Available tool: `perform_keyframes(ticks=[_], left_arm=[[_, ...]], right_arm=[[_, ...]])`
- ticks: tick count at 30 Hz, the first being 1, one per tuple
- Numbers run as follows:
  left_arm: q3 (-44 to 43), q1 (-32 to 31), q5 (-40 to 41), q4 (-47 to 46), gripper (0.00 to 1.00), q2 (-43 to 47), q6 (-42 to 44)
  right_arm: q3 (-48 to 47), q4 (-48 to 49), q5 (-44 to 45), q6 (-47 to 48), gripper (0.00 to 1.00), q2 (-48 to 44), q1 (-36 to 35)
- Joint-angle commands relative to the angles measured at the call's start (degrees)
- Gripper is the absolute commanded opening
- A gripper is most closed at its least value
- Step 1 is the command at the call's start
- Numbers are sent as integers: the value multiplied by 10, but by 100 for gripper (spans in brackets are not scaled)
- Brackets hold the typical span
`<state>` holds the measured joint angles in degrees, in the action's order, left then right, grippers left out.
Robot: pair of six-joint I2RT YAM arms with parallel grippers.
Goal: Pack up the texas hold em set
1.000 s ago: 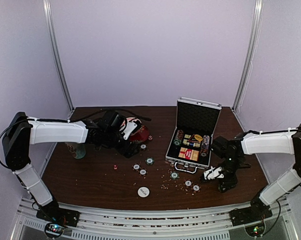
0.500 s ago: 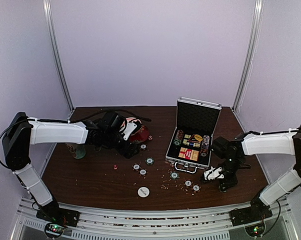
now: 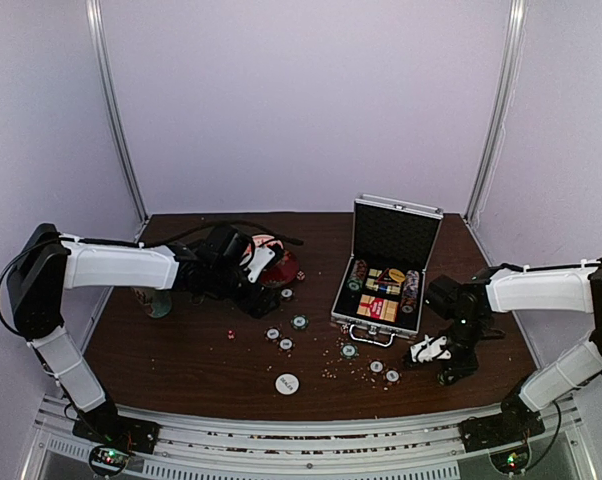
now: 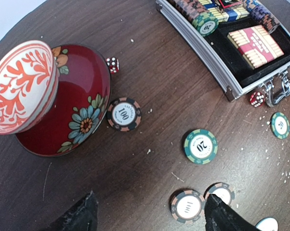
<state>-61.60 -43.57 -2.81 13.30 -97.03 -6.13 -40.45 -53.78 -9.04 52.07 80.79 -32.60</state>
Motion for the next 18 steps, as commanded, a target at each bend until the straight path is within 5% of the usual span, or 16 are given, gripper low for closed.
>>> perform_keyframes(ticks=[1,7,12,18], left_arm=[[8,-1,-4,-26,78,0,-3],[8,-1,-7,-30,78,-5,-2],[9,-1,-7,-28,78,-5,1],[11,-1,-7,-34,78,-5,0]], right_arm=[[-3,16,-8,-11,45,4,-6],[-3,8,-12,-21,46,-1,-14],[5,-4,45,-13,62,-29,-10],[15,-9,67,-6,57,-21,-3]])
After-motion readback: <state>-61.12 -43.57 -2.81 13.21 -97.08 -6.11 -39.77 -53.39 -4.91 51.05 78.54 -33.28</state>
